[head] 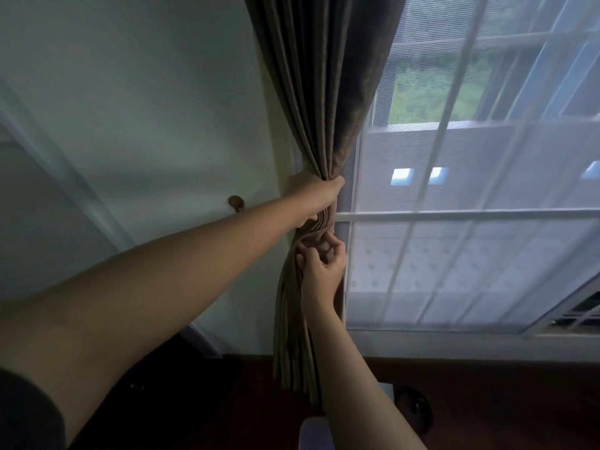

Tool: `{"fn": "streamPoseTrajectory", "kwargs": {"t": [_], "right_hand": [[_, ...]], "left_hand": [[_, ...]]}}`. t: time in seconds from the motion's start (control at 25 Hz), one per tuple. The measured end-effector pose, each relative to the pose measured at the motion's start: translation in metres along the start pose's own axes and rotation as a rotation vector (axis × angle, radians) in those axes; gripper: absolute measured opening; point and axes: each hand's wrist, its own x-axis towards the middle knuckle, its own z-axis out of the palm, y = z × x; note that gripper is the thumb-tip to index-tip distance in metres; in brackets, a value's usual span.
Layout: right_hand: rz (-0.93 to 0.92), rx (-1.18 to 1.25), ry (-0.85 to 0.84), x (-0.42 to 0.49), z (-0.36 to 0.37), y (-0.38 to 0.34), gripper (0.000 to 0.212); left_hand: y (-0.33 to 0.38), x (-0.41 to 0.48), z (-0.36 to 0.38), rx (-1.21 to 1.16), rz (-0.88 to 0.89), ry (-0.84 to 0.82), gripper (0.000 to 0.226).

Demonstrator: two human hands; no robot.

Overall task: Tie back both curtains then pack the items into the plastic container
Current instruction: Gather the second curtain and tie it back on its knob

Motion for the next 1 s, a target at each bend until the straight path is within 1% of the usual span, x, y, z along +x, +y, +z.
{"fn": "streamPoseTrajectory", "kwargs": {"t": [0.16, 0.28, 0.36, 0.44, 0.56, 0.64, 0.68, 0.8, 0.84, 0.92, 0.96, 1.0], "right_hand": [[-0.024, -0.047, -0.004, 0.007, -0.006, -0.004, 0.033], [-0.041, -0.108, -0.041, 0.014, -0.010, -0.004, 0.039], [-0.079, -0.265, -0.054, 0.019, -0.015, -0.002, 0.042], [-0.111, -0.460, -0.061, 0.023, -0.021, -0.002, 0.052], [-0.164, -0.817, -0.086, 0.028, -0.025, -0.011, 0.082], [-0.160, -1.045, -0.060, 0.029, -0.023, -0.013, 0.090], [-0.149, -1.084, -0.047, 0.028, -0.020, -0.013, 0.091], [-0.181, -1.076, 0.018, 0.025, -0.011, -0.013, 0.086], [-0.209, -1.073, 0.052, 0.025, -0.009, -0.012, 0.081], [-0.257, -1.068, 0.103, 0.027, -0.003, -0.017, 0.064], [-0.263, -1.069, 0.106, 0.028, 0.001, -0.021, 0.057], [-0.257, -1.077, 0.096, 0.031, 0.003, -0.024, 0.052]], "left_hand": [[-0.002, -0.001, 0.001, -0.009, 0.015, 0.033, 0.032], [-0.002, -0.001, 0.001, 0.002, 0.016, 0.044, 0.033], [-0.002, -0.001, 0.001, 0.003, 0.010, 0.042, 0.034], [-0.001, -0.002, 0.001, 0.014, 0.012, 0.041, 0.031], [0.000, -0.003, 0.001, 0.012, 0.015, 0.031, 0.025], [0.000, -0.003, 0.000, 0.009, 0.014, 0.016, 0.024], [0.000, -0.003, -0.001, 0.012, 0.012, 0.010, 0.027], [0.002, -0.004, -0.002, 0.027, 0.006, 0.008, 0.031], [0.002, -0.005, -0.003, 0.029, 0.002, 0.014, 0.032], [0.002, -0.005, -0.002, 0.023, -0.017, 0.021, 0.033], [0.001, -0.004, -0.002, 0.018, -0.027, 0.011, 0.037], [0.000, -0.005, -0.003, -0.006, -0.031, -0.022, 0.047]]}}
